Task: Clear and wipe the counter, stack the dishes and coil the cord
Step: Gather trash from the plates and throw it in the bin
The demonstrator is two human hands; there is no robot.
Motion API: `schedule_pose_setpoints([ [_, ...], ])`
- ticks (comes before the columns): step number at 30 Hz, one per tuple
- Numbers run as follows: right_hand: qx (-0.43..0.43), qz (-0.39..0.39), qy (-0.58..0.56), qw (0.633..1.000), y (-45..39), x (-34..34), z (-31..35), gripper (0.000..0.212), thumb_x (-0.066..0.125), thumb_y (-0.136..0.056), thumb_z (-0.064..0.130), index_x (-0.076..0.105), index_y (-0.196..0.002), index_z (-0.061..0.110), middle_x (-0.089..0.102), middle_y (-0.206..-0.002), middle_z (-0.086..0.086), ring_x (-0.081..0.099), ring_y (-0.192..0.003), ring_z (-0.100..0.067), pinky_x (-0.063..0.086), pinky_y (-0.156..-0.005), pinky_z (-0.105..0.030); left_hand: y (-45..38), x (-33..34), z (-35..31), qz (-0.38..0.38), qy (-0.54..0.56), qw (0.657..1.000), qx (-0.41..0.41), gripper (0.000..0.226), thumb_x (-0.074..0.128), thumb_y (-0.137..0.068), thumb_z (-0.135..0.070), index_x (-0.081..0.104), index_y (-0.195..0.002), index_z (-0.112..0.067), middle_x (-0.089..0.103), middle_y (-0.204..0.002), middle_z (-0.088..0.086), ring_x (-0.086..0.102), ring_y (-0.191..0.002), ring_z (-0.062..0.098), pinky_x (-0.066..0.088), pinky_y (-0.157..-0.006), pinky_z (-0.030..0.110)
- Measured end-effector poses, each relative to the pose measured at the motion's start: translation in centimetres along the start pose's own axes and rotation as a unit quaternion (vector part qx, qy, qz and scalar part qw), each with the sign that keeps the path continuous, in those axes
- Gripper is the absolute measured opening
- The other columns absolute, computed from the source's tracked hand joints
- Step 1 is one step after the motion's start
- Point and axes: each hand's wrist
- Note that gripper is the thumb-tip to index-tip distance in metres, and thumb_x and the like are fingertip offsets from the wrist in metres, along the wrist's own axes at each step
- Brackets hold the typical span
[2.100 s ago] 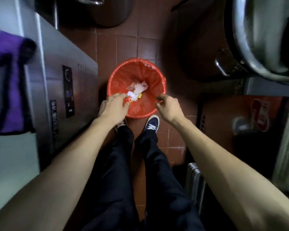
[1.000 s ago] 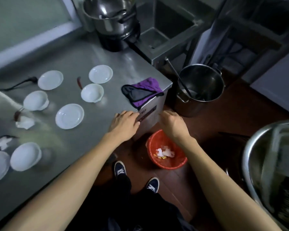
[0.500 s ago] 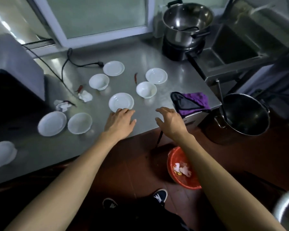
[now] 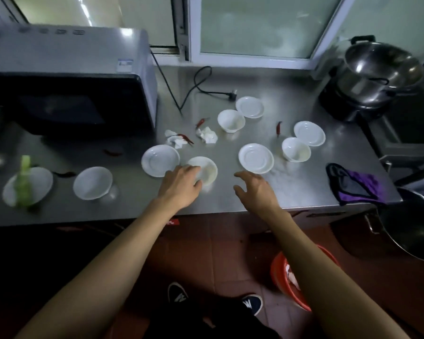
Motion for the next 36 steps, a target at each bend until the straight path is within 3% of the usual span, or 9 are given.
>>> schedule_pose_setpoints([
  [5, -0.014, 0.012, 0.002, 1.000, -1.4, 2.0, 5.3, 0.042, 0.065, -0.092, 0.024, 0.061, -0.131, 0.013, 0.063, -0.132, -0.008, 0.060, -0.117, -0.031, 0.049, -0.098, -0.044, 1.3, -1.7, 5.2, -0.030, 0.027, 0.999, -0.016, 0.032, 0.056, -0.095, -0.036, 0.062, -0.122, -0.020, 0.067, -0.115, 0.004, 0.062, -0.102, 0.030, 0.053, -0.075, 0.045],
  [12, -0.005, 0.025, -0.022, 0.999, -4.0, 4.8, 8.6, 0.039, 0.064, -0.091, 0.022, 0.063, -0.129, 0.014, 0.064, -0.131, -0.008, 0.062, -0.111, -0.034, 0.048, -0.097, -0.043, 0.4, -2.8, 8.3, -0.048, 0.036, 0.998, -0.027, 0.029, 0.055, -0.096, -0.031, 0.064, -0.120, -0.018, 0.068, -0.118, 0.006, 0.063, -0.103, 0.031, 0.055, -0.076, 0.044],
  [19, 0.021, 0.036, -0.057, 0.998, -10.0, 5.7, 6.1, 0.038, 0.063, -0.091, 0.024, 0.063, -0.129, 0.014, 0.064, -0.131, -0.007, 0.058, -0.119, -0.030, 0.046, -0.101, -0.046, -4.6, -2.0, 9.7, -0.021, 0.029, 0.998, -0.052, 0.026, 0.054, -0.096, -0.031, 0.062, -0.117, -0.018, 0.067, -0.116, 0.005, 0.062, -0.100, 0.030, 0.052, -0.079, 0.040],
  [26, 0.023, 0.075, -0.067, 0.995, -17.2, 6.9, 2.6, 0.041, 0.061, -0.092, 0.023, 0.060, -0.133, 0.016, 0.062, -0.134, -0.007, 0.056, -0.120, -0.032, 0.045, -0.102, -0.047, -11.8, 0.2, 10.2, 0.010, 0.046, 0.996, -0.077, 0.041, 0.048, -0.089, -0.034, 0.063, -0.125, -0.022, 0.069, -0.115, 0.006, 0.063, -0.104, 0.032, 0.053, -0.085, 0.046],
  [33, -0.018, 0.072, -0.035, 0.997, -22.1, 8.0, 1.1, 0.036, 0.063, -0.091, 0.018, 0.062, -0.127, 0.013, 0.061, -0.131, -0.007, 0.056, -0.116, -0.035, 0.047, -0.096, -0.048, -16.0, 3.3, 10.8, 0.032, 0.055, 0.991, -0.119, 0.036, 0.050, -0.097, -0.028, 0.062, -0.130, -0.019, 0.061, -0.133, 0.007, 0.057, -0.117, 0.031, 0.046, -0.098, 0.042],
  [36, -0.031, 0.058, -0.033, 0.997, -23.4, 8.6, 0.5, 0.036, 0.063, -0.090, 0.015, 0.063, -0.126, 0.013, 0.061, -0.133, -0.008, 0.055, -0.118, -0.035, 0.049, -0.097, -0.051, -16.9, 4.1, 10.9, 0.027, 0.045, 0.992, -0.119, 0.028, 0.048, -0.098, -0.028, 0.064, -0.120, -0.021, 0.061, -0.129, 0.003, 0.055, -0.113, 0.028, 0.046, -0.096, 0.045],
])
Point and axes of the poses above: each hand's wrist, its own y-axis away from the middle knuckle, its own x-axis out of the palm, z = x × y
